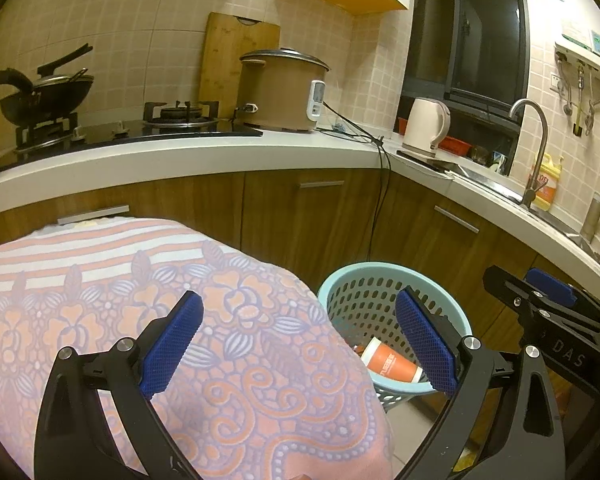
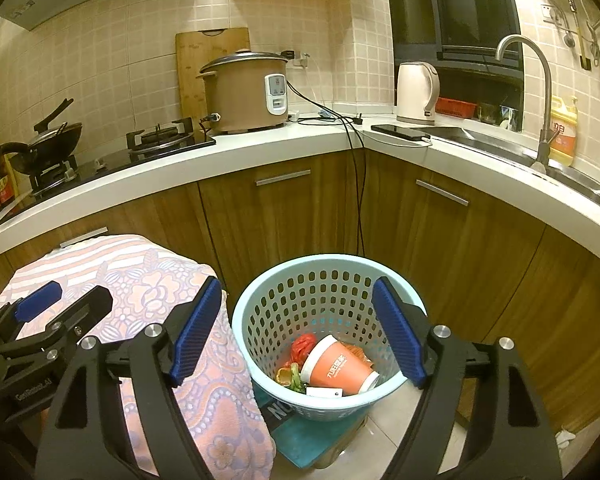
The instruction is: Collect trash
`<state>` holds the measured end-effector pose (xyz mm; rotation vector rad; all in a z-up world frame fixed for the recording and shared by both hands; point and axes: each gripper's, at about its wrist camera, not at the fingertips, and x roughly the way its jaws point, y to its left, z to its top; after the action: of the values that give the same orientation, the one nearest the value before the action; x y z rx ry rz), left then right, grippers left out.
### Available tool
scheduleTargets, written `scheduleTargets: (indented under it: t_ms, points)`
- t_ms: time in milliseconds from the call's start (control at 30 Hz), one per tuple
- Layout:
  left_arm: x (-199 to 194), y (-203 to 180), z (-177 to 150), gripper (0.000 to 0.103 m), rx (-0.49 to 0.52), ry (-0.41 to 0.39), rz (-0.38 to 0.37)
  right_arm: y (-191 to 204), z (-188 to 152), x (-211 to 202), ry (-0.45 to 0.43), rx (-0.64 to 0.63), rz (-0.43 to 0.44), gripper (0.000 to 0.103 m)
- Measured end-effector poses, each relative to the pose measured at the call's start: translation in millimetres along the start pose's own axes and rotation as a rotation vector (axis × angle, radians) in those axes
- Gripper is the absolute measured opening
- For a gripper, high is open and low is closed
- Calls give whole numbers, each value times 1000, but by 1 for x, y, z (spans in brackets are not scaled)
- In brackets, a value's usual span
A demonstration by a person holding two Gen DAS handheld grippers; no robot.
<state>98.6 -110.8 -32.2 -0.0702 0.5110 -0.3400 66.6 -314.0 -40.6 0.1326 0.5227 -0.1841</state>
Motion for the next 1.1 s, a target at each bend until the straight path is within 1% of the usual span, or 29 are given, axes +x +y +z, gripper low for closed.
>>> scheduleTargets:
  t_ms: [400, 1100]
  points:
    - [1, 1, -1, 94, 6, -2, 12, 2, -1, 1, 4, -2, -20, 74]
    - [0, 2, -1, 94, 7, -3, 20, 0, -3, 4, 13, 6, -13, 74]
